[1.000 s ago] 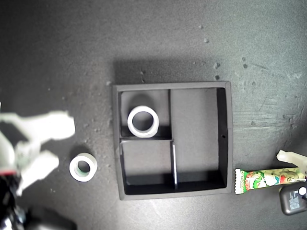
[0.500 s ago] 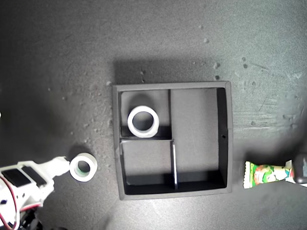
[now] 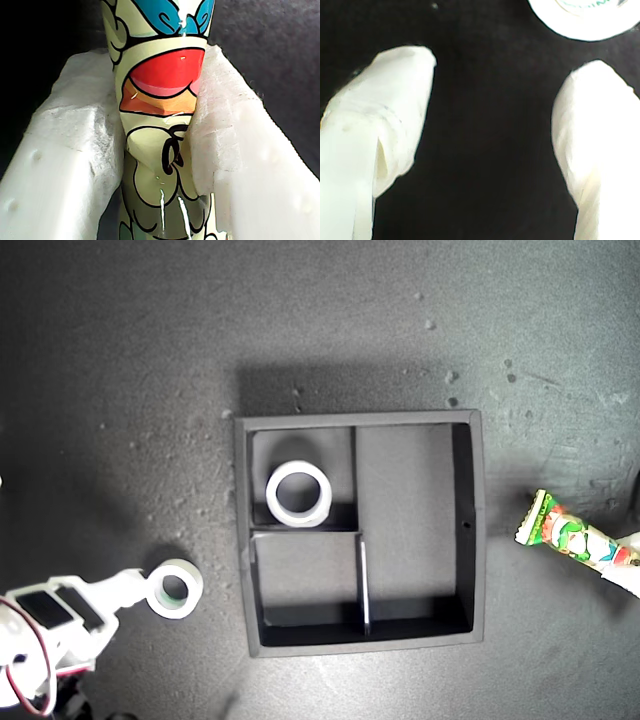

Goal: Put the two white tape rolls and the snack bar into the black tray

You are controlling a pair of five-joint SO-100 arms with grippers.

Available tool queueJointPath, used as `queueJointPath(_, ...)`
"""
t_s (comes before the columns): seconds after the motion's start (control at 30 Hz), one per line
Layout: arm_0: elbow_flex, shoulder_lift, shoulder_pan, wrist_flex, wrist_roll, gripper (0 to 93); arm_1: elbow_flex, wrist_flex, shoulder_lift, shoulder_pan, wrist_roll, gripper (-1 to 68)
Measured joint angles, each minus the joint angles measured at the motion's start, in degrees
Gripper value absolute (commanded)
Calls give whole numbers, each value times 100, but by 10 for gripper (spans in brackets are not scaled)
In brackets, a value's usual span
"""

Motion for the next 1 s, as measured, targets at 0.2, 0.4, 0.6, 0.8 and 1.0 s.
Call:
queueJointPath(0.2, -18, -193, -193, -123, 272, 187, -589, -483, 0, 958, -4122, -7)
queueJointPath(0.4, -193, -308, -141, -448, 510, 183, -1740, -606, 0, 1116, -8297, -7)
queueJointPath(0.6, -114, -404, 26, -800, 510, 177, -2294, -914, -176, 1107, -10740, -7)
queueJointPath(0.8, 308, -439, -18, -1397, 378, 175, -3278, -949, -1468, 949, -12252, -6)
queueJointPath(1.0, 571, -510, -26, -1793, 308, 174, -4676, -668, -3322, 967, -12744, -6)
